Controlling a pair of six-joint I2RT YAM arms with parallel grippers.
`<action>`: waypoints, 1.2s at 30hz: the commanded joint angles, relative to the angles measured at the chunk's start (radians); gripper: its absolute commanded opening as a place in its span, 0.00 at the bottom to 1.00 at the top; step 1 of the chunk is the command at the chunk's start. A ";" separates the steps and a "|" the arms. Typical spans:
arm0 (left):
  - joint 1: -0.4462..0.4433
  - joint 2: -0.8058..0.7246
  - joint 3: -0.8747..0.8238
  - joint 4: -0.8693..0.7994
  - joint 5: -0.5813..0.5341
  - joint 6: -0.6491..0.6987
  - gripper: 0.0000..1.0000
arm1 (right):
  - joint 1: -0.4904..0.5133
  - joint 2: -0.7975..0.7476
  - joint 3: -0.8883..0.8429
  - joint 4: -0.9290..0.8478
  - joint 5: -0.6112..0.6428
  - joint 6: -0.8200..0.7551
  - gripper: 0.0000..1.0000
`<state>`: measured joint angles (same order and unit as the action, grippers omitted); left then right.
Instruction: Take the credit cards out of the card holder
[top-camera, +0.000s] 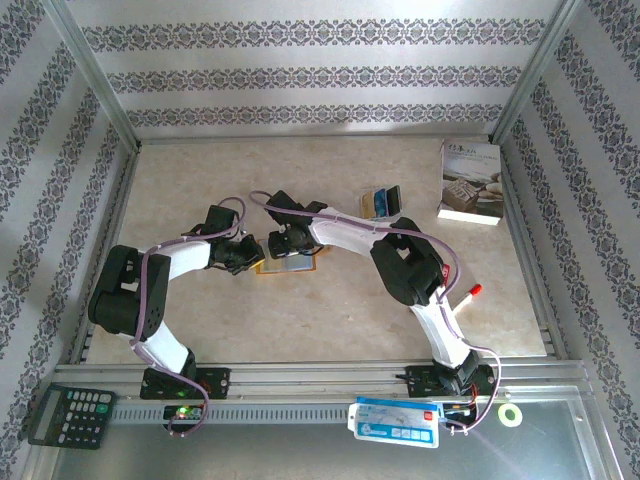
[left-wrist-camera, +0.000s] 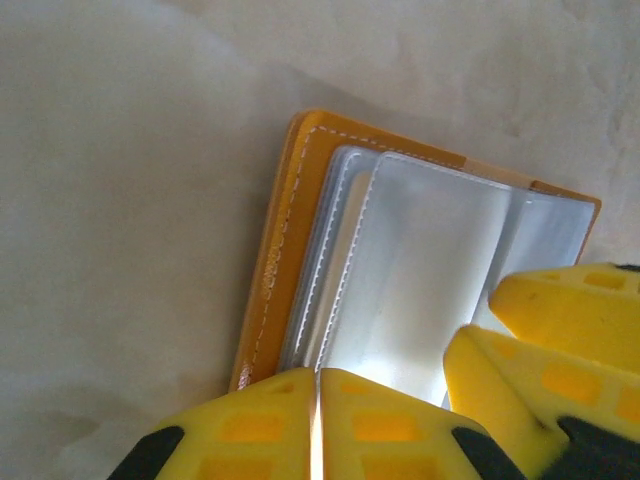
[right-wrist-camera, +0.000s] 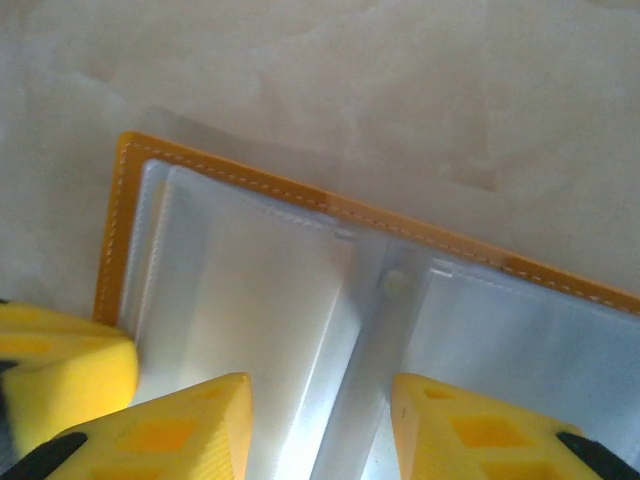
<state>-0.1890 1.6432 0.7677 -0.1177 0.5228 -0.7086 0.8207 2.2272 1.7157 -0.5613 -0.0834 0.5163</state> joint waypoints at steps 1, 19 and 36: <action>-0.008 0.010 -0.026 -0.005 -0.010 -0.007 0.09 | 0.010 0.042 0.062 -0.083 0.003 -0.050 0.42; -0.019 -0.071 -0.007 -0.001 0.052 -0.057 0.19 | -0.025 0.013 -0.086 -0.021 -0.013 -0.012 0.20; -0.027 -0.007 -0.013 0.063 0.136 -0.070 0.27 | -0.038 -0.005 -0.102 0.016 -0.057 0.005 0.19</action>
<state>-0.2012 1.6188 0.7631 -0.0929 0.6140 -0.7609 0.7933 2.2181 1.6485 -0.5034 -0.1234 0.5014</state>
